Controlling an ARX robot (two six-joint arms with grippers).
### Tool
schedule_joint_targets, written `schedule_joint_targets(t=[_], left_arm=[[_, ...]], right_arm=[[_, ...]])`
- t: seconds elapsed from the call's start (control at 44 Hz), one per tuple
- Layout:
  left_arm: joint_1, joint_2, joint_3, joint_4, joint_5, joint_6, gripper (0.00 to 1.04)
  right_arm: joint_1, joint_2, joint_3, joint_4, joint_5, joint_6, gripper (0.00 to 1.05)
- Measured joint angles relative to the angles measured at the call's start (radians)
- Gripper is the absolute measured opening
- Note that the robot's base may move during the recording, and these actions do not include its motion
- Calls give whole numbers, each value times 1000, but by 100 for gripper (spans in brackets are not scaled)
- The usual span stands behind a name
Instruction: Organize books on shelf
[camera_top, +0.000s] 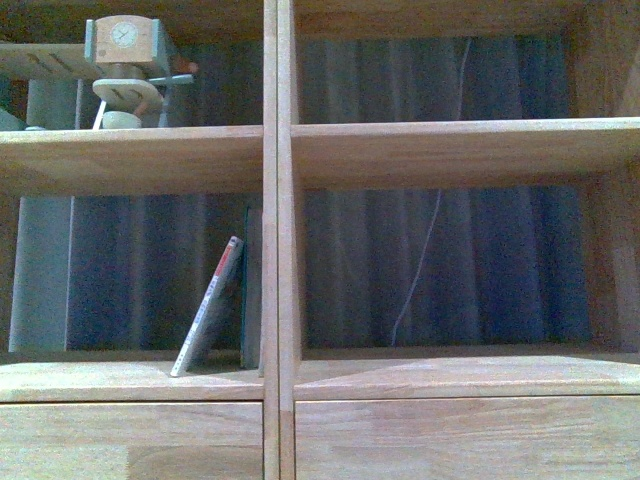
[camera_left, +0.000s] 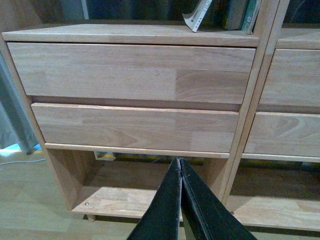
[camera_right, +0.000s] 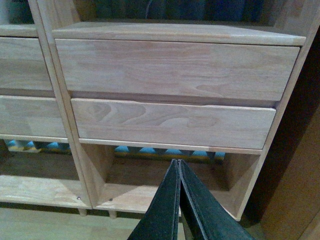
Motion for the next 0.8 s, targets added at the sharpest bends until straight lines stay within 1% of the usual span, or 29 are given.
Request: schedule_joint_targets(t=[0.386,0.5,0.795], left_arm=[[0,-163,-67,-96,0,0,3],[0,-202,-98,-91,0,0,3],[0,-276,-100,-162,-2,-1,3]], right_arm=[[0,-46,-57,12,0,0,3],[0,-81,-88,15,1,0,3],[0,-86,-88,16,0,1,3]])
